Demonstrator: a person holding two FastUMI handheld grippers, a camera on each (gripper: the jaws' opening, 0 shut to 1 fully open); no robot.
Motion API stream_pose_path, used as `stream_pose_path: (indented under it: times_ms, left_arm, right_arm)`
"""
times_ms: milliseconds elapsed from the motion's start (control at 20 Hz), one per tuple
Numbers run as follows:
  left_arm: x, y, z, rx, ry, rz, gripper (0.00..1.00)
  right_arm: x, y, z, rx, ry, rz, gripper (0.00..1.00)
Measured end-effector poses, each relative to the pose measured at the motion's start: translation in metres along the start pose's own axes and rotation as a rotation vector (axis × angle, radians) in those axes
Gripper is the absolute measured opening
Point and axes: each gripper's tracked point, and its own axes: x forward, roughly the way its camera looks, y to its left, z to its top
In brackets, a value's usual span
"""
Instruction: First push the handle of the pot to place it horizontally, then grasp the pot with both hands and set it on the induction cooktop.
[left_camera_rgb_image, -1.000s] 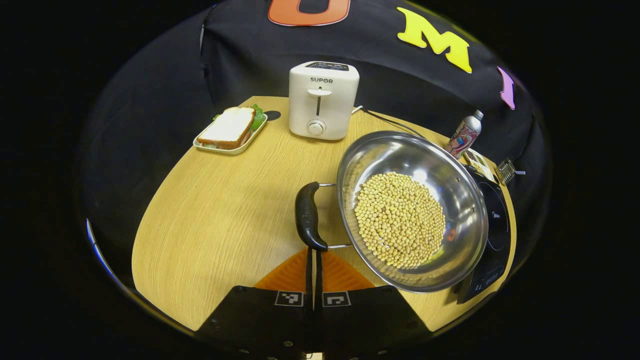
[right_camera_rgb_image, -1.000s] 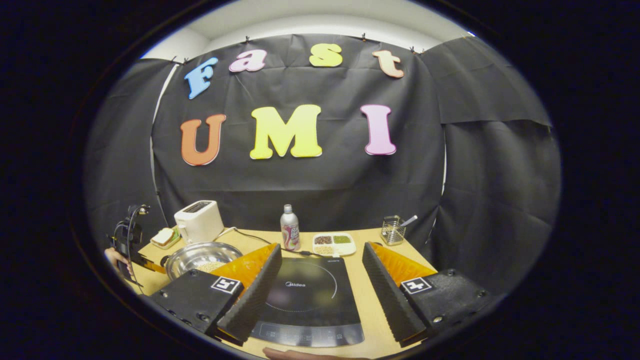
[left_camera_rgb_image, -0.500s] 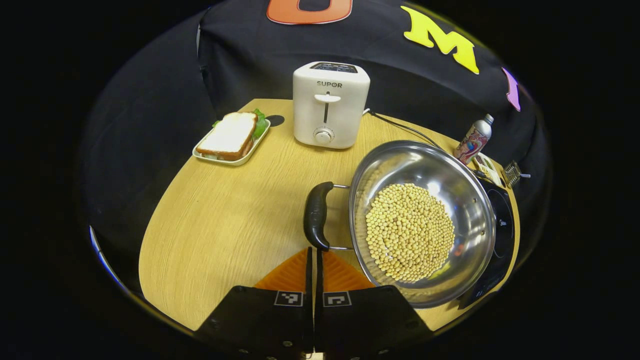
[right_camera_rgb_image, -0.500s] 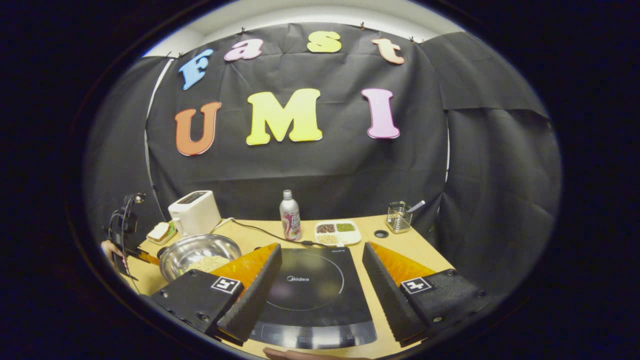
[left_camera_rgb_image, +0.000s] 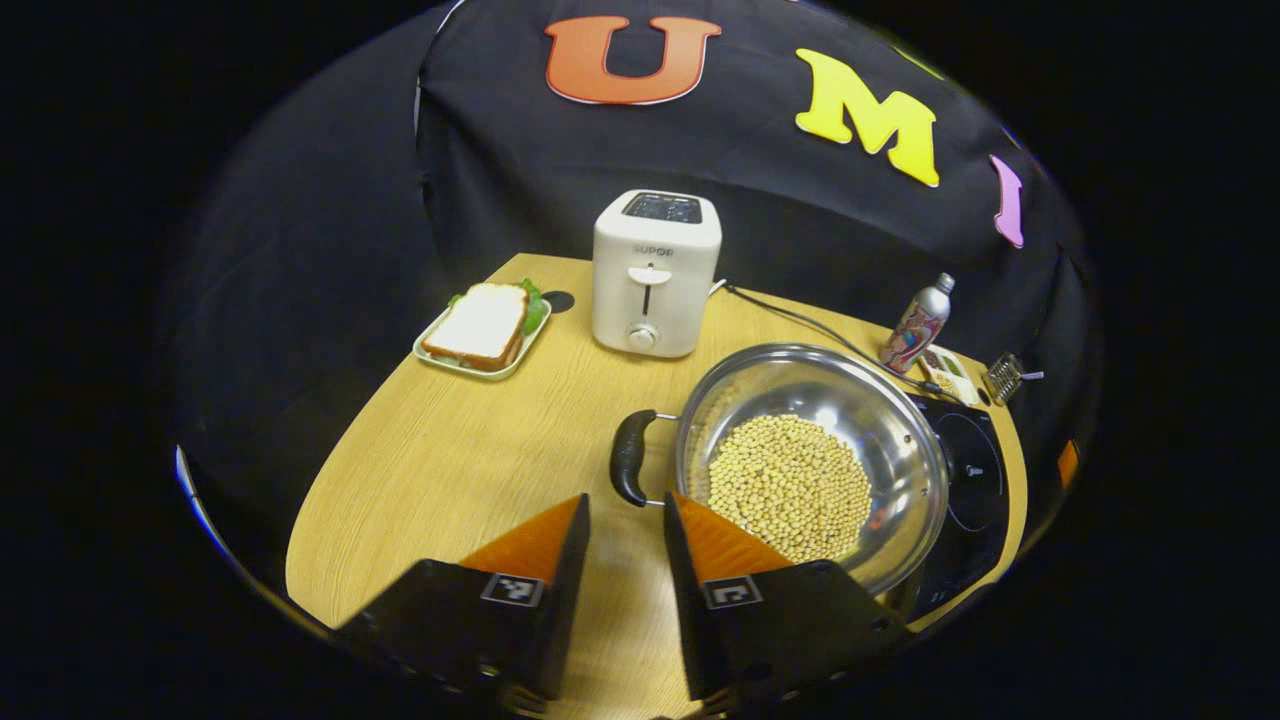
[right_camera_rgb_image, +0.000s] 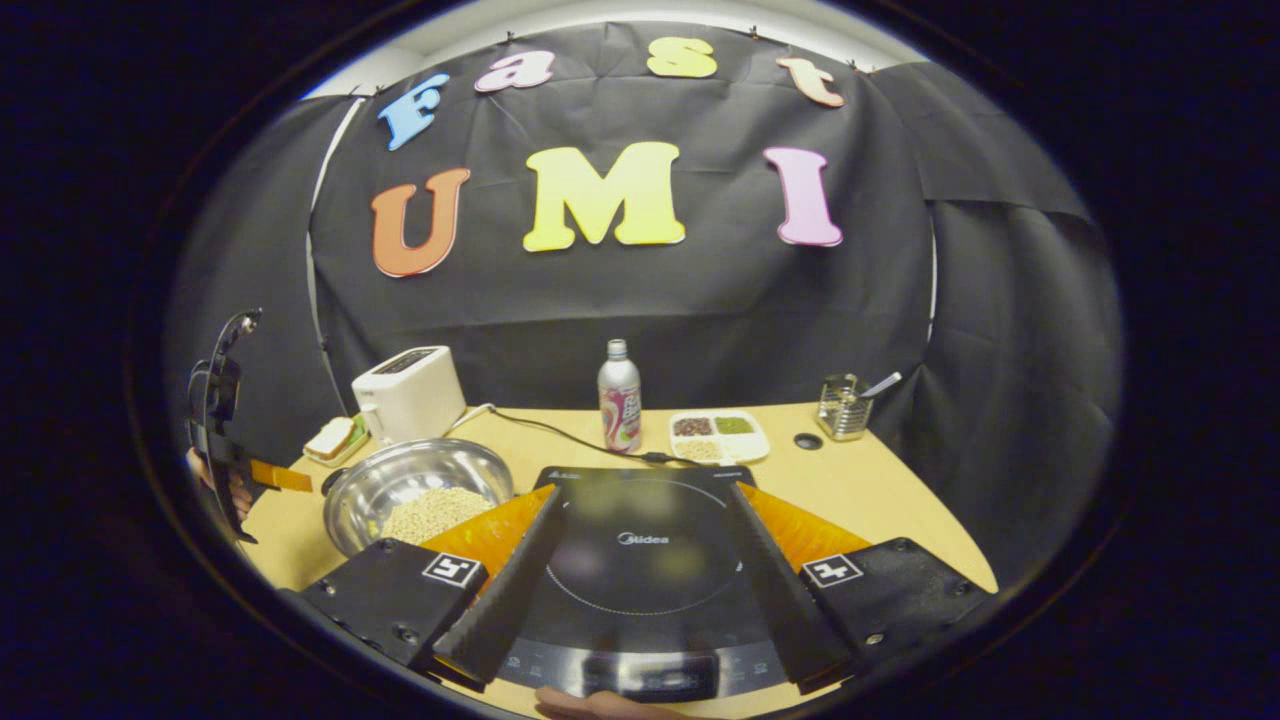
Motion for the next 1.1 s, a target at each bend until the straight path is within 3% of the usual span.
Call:
stream_pose_path:
  times_ms: [50,150,550,750,850,950,1100]
  left_arm:
    - [0.000,-0.005,0.002,0.020,-0.006,-0.011,0.83]
    - [0.003,-0.008,0.000,0.039,0.005,-0.007,0.98]
    - [0.038,-0.003,-0.008,0.083,0.054,0.032,0.96]
    - [0.059,-0.010,-0.012,0.081,0.080,-0.005,0.96]
    - [0.068,-0.010,-0.013,0.097,0.098,0.000,0.96]
    - [0.074,-0.010,-0.013,0.110,0.113,0.015,0.92]
    - [0.080,-0.007,-0.016,0.137,0.134,0.026,0.86]
  right_arm:
    - [0.005,0.006,-0.003,0.007,0.012,0.014,1.00]
    - [0.015,0.017,-0.008,0.009,0.032,0.030,1.00]
    - [0.065,0.060,-0.035,-0.003,0.122,0.076,1.00]
    - [0.090,0.080,-0.051,0.014,0.166,0.094,1.00]
    - [0.101,0.091,-0.064,0.017,0.211,0.091,0.95]
    - [0.111,0.101,-0.071,0.003,0.235,0.088,0.98]
    - [0.124,0.109,-0.086,0.025,0.275,0.066,0.94]
